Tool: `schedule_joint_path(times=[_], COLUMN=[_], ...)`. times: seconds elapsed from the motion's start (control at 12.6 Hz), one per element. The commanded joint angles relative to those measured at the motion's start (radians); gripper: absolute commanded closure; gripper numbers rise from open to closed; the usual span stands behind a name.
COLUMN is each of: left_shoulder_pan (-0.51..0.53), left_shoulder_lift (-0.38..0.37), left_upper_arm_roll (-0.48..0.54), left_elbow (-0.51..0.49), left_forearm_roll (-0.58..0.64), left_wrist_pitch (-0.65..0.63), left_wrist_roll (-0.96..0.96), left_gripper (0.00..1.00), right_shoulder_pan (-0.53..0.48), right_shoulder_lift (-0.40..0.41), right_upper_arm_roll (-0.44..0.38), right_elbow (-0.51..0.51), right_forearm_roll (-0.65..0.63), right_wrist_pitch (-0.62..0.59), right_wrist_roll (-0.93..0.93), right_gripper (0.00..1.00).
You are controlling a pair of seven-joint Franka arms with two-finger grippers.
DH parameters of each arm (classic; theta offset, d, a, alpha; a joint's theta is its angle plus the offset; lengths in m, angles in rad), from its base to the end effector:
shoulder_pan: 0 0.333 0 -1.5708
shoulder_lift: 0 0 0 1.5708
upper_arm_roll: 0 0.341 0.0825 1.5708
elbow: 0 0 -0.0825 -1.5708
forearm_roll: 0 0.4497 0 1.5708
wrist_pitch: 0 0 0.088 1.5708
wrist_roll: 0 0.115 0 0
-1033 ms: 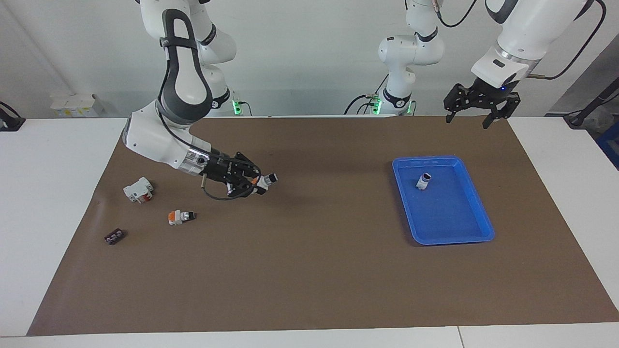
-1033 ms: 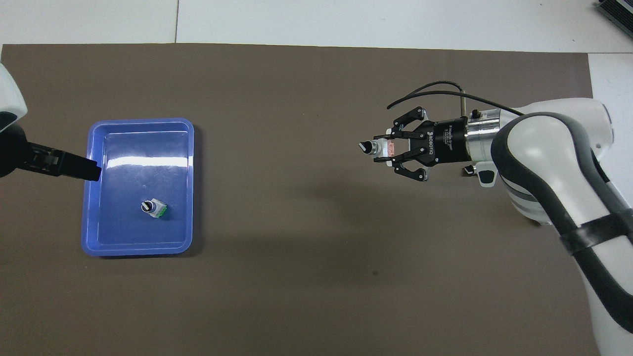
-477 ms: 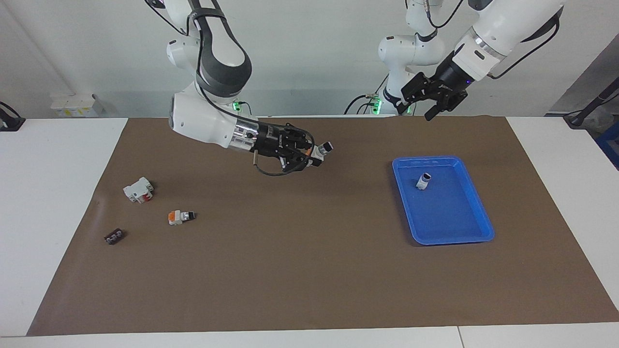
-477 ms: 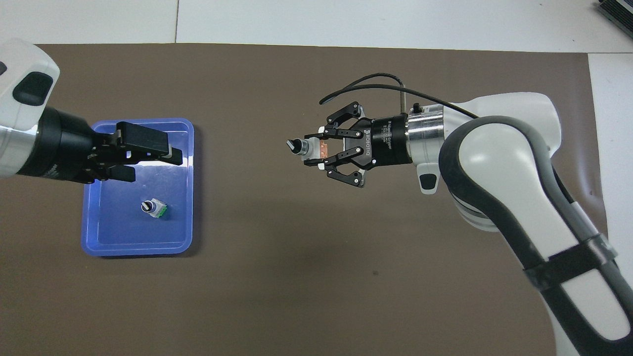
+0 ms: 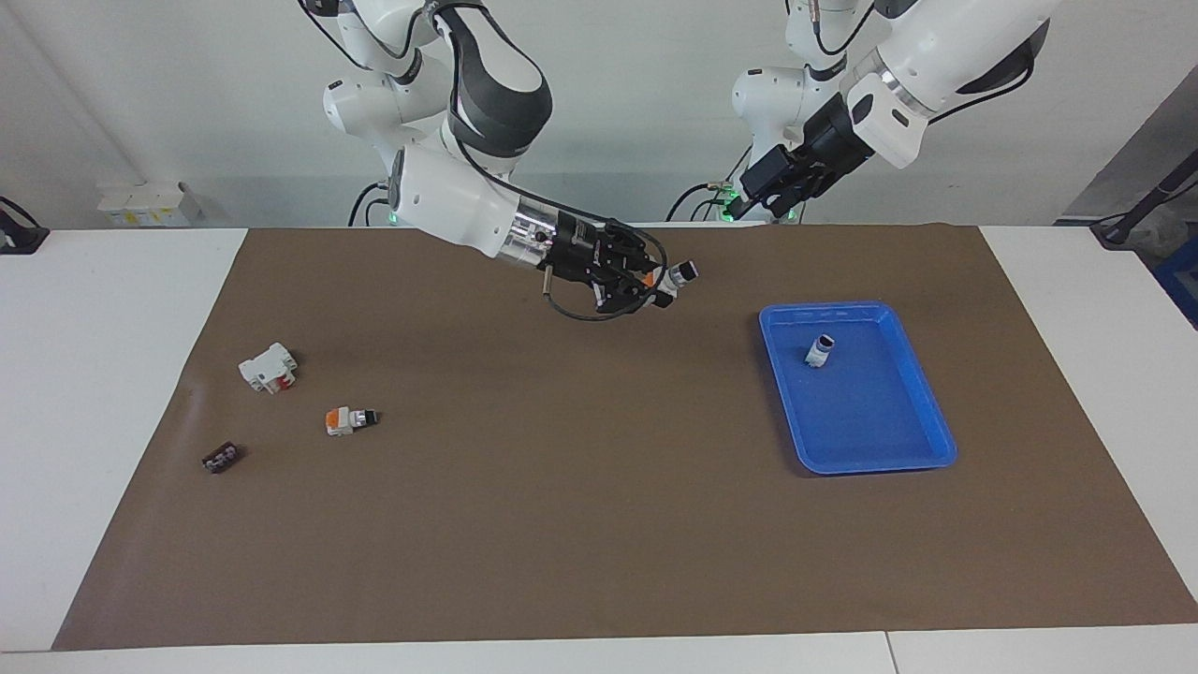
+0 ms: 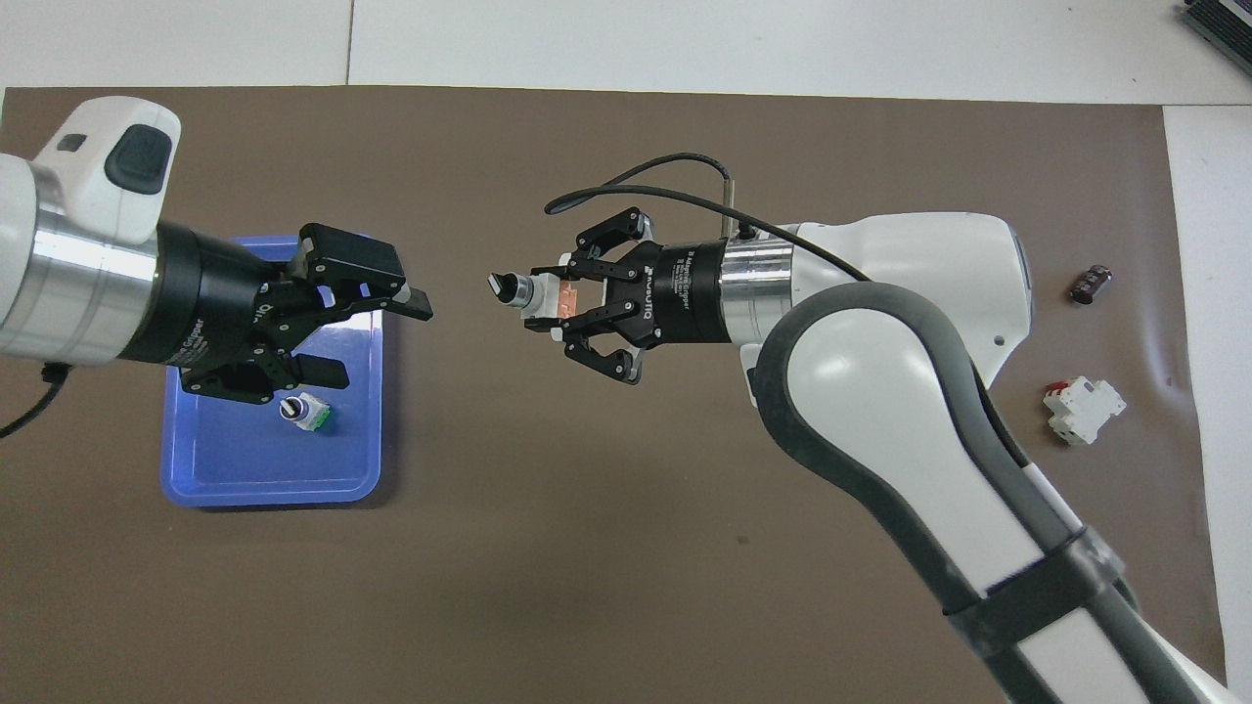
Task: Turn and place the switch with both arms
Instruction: 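Grasp the free end of the switch with the left gripper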
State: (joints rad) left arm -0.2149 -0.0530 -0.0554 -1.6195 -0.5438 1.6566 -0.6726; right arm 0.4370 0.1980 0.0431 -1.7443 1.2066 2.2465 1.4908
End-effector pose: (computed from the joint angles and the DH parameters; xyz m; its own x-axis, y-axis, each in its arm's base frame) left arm 0.5744 -0.2176 0.6709 0.9039 0.3396 -0.2600 0.4247 -0.7849 0.4511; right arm 0.6276 0.3611 0.5026 -0.0608 -0.4760 -0.8774 -0.9941 0.1077 0.0104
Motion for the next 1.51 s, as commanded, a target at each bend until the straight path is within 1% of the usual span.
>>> schedule_joint_path(times=[0.0, 0.08, 0.24, 0.4, 0.56, 0.64, 0.72, 0.87, 0.95, 1.03, 1.43], left_shoulder_pan=[-0.038, -0.038, -0.053, -0.054, -0.054, -0.055, -0.055, -0.055, -0.055, -0.057, -0.077], left_shoulder_lift=[-0.051, -0.047, -0.036, -0.015, 0.008, 0.021, 0.039, 0.054, 0.058, 0.058, 0.054], left_upper_arm_roll=[0.006, 0.006, 0.005, 0.006, 0.006, 0.005, 0.006, 0.005, 0.002, 0.002, -0.004], left_elbow=[-0.097, -0.1, -0.1, -0.097, -0.091, -0.091, -0.088, -0.085, -0.085, -0.085, -0.085], left_forearm_roll=[-0.047, -0.051, -0.074, -0.093, -0.099, -0.103, -0.11, -0.11, -0.11, -0.11, -0.108], left_wrist_pitch=[0.124, 0.162, 0.176, 0.184, 0.196, 0.198, 0.209, 0.239, 0.239, 0.238, 0.226], left_wrist_roll=[-0.08, -0.141, -0.148, -0.151, -0.15, -0.148, -0.147, -0.145, -0.144, -0.144, -0.131], left_gripper=[0.07, 0.09, 0.22, 0.27, 0.29, 0.35, 0.39, 0.41, 0.52, 0.56, 0.57], right_shoulder_pan=[0.018, 0.019, 0.02, 0.02, 0.02, 0.02, 0.02, 0.02, 0.02, 0.019, 0.02], right_shoulder_lift=[0.014, 0.014, 0.014, 0.014, 0.014, 0.014, 0.014, 0.014, 0.014, 0.014, 0.014], right_upper_arm_roll=[0.001, 0.001, 0.001, 0.001, 0.001, 0.001, 0.001, 0.001, 0.001, 0.001, 0.001], right_elbow=[0.019, 0.019, 0.019, 0.019, 0.019, 0.019, 0.019, 0.019, 0.019, 0.019, 0.017], right_forearm_roll=[0.022, 0.021, 0.017, 0.017, 0.017, 0.017, 0.019, 0.016, 0.013, 0.011, 0.008], right_wrist_pitch=[0.031, 0.031, 0.031, 0.031, 0.03, 0.031, 0.031, 0.03, 0.028, 0.027, 0.028], right_wrist_roll=[0.013, 0.011, 0.011, 0.011, 0.011, 0.011, 0.012, 0.011, 0.009, 0.009, 0.008], right_gripper=[1.0, 1.0, 1.0, 1.0, 1.0, 1.0, 1.0, 1.0, 1.0, 1.0, 1.0])
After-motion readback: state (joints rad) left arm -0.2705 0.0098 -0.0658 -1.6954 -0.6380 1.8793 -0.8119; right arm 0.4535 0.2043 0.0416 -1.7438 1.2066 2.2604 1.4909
